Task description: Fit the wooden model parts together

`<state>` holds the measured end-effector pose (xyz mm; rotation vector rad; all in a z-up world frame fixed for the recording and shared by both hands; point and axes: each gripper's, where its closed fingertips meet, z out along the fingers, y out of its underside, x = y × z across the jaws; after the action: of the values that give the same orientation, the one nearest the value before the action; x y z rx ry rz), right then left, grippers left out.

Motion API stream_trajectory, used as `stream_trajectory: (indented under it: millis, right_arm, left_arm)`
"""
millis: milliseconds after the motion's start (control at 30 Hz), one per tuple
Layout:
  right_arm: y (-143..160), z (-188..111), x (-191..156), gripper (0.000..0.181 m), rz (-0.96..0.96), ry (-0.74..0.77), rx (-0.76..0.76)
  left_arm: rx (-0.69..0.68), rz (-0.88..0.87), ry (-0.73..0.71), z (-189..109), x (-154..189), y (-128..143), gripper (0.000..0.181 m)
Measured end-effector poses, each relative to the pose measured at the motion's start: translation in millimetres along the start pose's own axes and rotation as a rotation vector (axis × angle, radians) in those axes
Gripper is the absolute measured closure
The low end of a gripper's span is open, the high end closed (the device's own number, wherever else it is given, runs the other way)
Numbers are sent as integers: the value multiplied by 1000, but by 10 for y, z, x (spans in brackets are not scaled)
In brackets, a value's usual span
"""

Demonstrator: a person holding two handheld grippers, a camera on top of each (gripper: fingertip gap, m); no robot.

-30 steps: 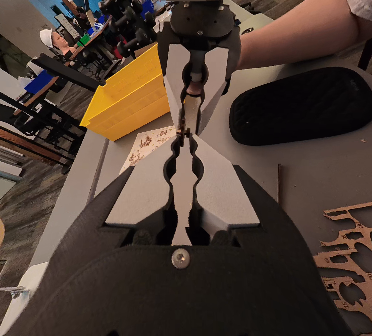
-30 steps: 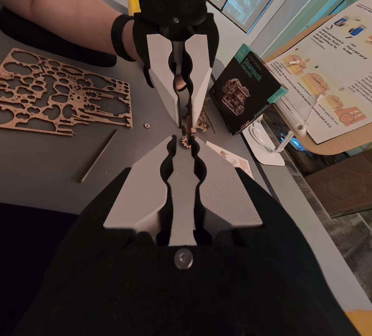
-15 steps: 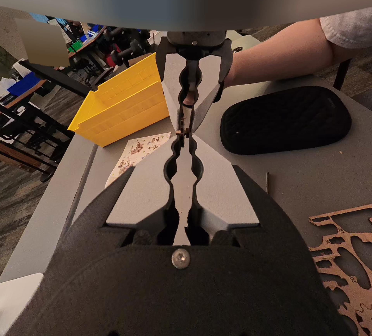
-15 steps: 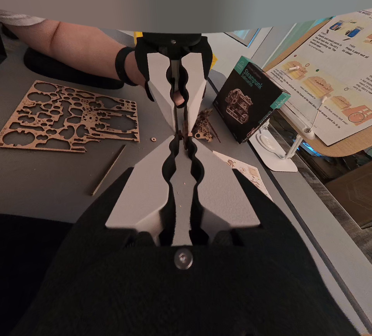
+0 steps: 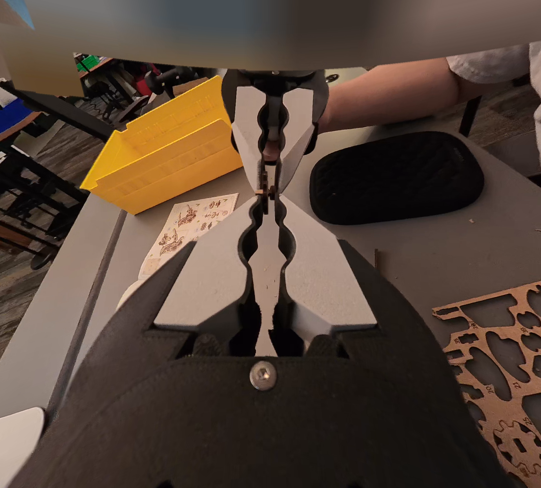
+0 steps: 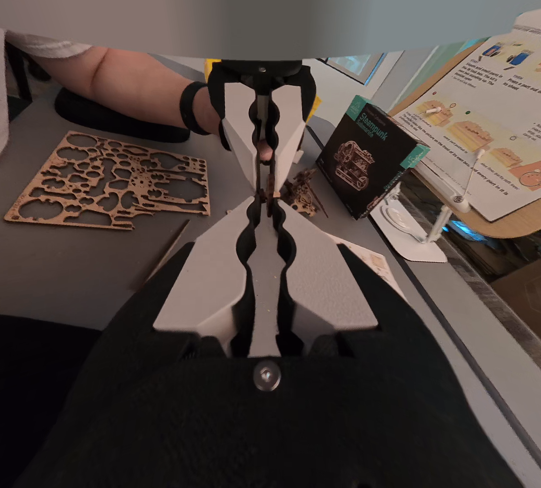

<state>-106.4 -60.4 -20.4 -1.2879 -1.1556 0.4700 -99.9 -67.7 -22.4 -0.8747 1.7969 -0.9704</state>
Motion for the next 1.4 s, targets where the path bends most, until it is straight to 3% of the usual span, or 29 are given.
stream_trajectory:
  millis: [67, 167, 300, 633, 733, 1000, 1400]
  right_arm:
    - [5, -16, -4, 175, 31, -36, 2]
    - [-6, -25, 32, 153, -44, 10, -23]
    - [22, 13, -76, 169, -167, -3, -67]
    - [52, 45, -59, 169, -283, 54, -113]
    - [41, 39, -91, 180, -325, 49, -114]
    - [146, 60, -130, 171, -199, -22, -150]
    - [249, 71, -105, 175, -65, -52, -176]
  left_arm:
    - [-11, 25, -3, 18, 15, 0, 176]
    - [-43, 69, 11, 45, 75, 15, 176]
    - [-102, 120, 6, 51, 81, 78, 176]
    - [-176, 105, -2, 49, 48, 158, 176]
    - [-216, 130, 9, 73, 89, 193, 176]
    - [-258, 105, 23, 80, 90, 263, 176]
    - [-279, 50, 32, 97, 80, 310, 176]
